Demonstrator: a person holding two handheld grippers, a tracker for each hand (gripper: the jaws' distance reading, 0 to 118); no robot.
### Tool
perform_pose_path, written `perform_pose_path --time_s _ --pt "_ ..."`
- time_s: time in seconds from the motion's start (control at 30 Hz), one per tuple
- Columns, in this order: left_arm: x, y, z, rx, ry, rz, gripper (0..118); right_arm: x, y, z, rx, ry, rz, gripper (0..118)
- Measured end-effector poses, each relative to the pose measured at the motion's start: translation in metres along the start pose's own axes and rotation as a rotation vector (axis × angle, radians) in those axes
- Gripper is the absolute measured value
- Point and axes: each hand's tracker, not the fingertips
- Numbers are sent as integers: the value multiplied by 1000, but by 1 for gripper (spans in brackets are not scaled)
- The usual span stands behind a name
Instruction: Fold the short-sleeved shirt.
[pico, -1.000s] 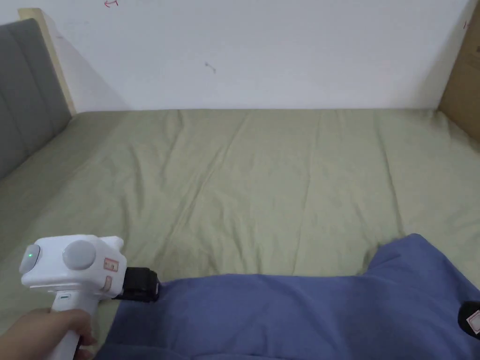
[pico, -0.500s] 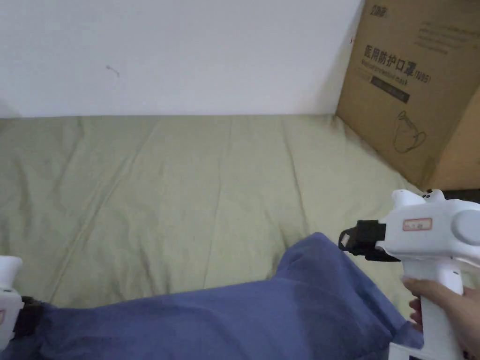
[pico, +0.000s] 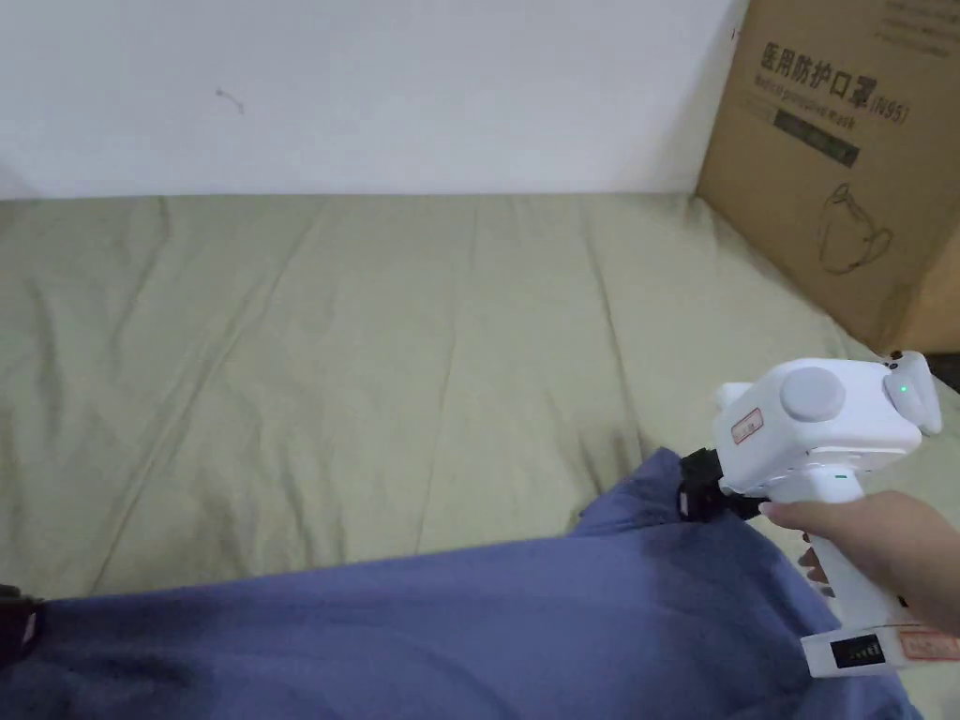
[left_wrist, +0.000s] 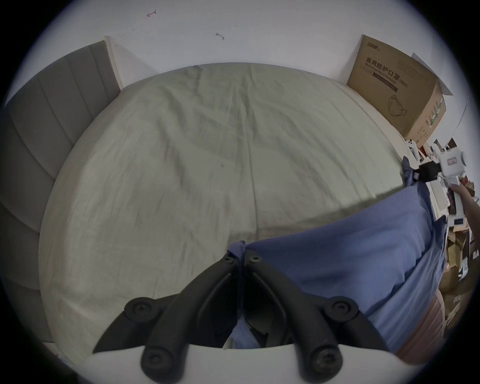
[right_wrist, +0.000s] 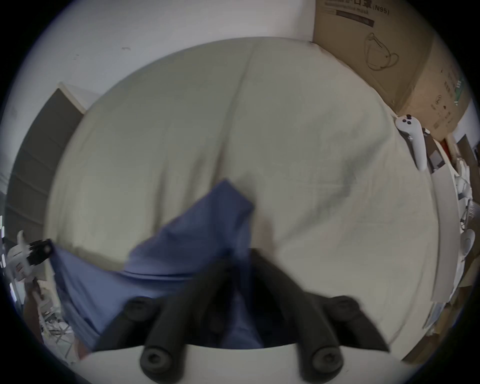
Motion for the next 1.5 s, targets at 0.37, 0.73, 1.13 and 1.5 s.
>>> perform_pose_path --time_s 0.37,0.73,1.13,1.5 --pt "-7 24 17 224 48 153 2 -16 4 77 440 1 -41 2" --pt "0 -36 75 169 -110 116 2 4 -133 143 423 85 -15 2" --pt "-4 -147 82 -26 -244 209 57 42 -267 120 220 76 -120 56" --pt "56 -115 220 559 -111 165 99 -34 -261 260 910 64 -58 95"
